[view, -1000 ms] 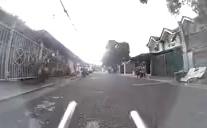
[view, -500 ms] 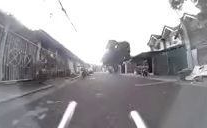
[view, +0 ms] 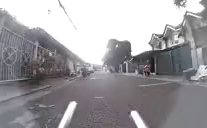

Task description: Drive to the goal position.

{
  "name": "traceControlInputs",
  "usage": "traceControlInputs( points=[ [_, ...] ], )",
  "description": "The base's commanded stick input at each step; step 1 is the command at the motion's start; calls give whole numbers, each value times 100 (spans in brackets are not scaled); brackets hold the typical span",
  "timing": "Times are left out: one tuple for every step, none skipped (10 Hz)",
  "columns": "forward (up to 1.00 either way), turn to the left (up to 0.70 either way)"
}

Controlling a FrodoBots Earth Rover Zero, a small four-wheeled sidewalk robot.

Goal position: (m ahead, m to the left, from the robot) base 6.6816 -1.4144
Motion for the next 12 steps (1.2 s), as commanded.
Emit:
traceControlInputs(
  points=[
    [70,0],
    [70,0],
    [70,0],
    [70,0],
    [70,0],
    [70,0],
    [70,0],
    [70,0],
    [70,0],
    [70,0],
    [70,0],
    [70,0]
  ],
)
